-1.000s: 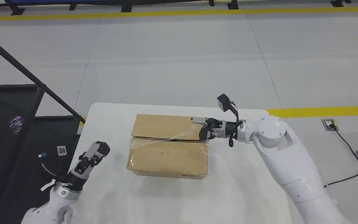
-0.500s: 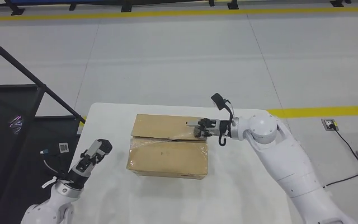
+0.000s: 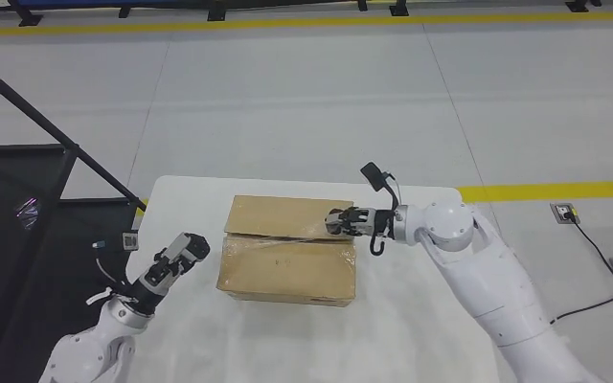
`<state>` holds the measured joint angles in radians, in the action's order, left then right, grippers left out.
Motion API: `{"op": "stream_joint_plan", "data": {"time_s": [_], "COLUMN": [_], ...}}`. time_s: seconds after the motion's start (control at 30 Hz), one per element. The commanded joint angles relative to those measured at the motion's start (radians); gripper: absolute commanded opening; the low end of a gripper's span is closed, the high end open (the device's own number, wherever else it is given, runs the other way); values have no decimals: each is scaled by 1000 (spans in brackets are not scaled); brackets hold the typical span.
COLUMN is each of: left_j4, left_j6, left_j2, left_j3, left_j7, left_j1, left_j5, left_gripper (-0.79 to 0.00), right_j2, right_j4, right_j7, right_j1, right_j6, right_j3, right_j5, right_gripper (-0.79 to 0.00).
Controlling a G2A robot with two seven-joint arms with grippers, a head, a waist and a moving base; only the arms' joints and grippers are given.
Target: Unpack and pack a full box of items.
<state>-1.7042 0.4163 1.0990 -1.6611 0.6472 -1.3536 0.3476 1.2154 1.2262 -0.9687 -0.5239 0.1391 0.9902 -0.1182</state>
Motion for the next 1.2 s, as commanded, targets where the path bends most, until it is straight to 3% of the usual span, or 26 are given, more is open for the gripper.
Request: {"op": "stream_joint_plan", "data": {"time_s": [0.0, 0.2, 0.5, 0.83, 1.1, 1.17], "left_j4": [34, 130, 212, 259, 261, 266], "left_j6": [-12, -31, -39, -59, -65, -70], "left_j2": [-1, -1, 6, 16, 16, 17], "left_j3": [15, 79, 167, 235, 241, 244], "left_j7": [45, 124, 132, 72, 75, 75], "left_j1": [34, 130, 213, 271, 282, 286], "left_j5": [17, 17, -21, -59, -56, -53], "left_gripper": [0, 0, 0, 0, 0, 0], "right_j2": [-2, -8, -16, -17, -18, -18], "right_j4": [18, 74, 125, 140, 136, 135], "right_j7": [6, 42, 64, 65, 70, 69], "right_j1": [-11, -51, -92, -105, -108, -106], "right_j6": [10, 21, 37, 37, 38, 40], "right_j3": [4, 28, 50, 52, 55, 55], "right_j5": [4, 1, 7, 13, 20, 21], "right_gripper": [-767, -785, -785, -785, -785, -748]}}
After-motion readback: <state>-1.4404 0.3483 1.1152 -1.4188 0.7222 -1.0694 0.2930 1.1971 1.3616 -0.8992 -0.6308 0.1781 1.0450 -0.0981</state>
